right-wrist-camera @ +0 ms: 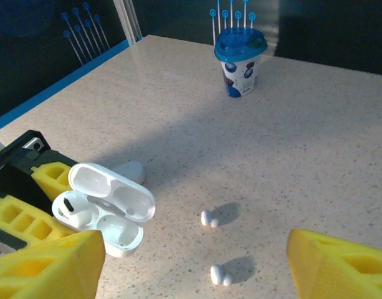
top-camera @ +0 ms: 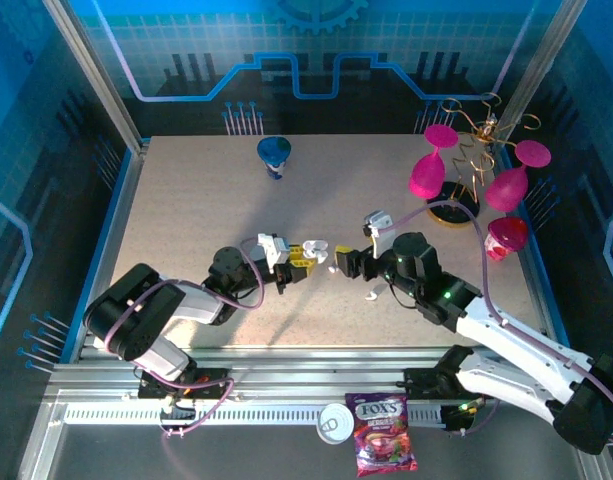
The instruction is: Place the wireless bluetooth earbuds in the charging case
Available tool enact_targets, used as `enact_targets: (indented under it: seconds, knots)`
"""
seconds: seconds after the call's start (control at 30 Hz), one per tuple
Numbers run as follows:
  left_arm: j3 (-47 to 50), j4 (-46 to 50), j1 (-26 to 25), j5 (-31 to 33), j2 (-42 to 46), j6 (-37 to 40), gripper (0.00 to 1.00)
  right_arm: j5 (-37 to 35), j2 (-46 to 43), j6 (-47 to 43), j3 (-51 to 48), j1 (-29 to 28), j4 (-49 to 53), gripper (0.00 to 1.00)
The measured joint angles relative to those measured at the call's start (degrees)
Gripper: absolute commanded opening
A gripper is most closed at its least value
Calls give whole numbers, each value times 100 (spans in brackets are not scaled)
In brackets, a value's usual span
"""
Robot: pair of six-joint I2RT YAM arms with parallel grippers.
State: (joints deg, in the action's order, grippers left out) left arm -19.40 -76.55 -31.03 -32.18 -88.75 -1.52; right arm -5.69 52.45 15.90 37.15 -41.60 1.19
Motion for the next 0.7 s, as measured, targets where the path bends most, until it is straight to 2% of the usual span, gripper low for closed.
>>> enact_targets:
  seconds: [0.27, 0.7]
  knots:
    - [0, 42, 2, -4, 7, 0, 0, 798, 699, 262, 39, -83, -181, 88]
    - [0, 83, 7, -63, 162, -2, 0, 1001, 1204, 758, 238, -83, -638, 84]
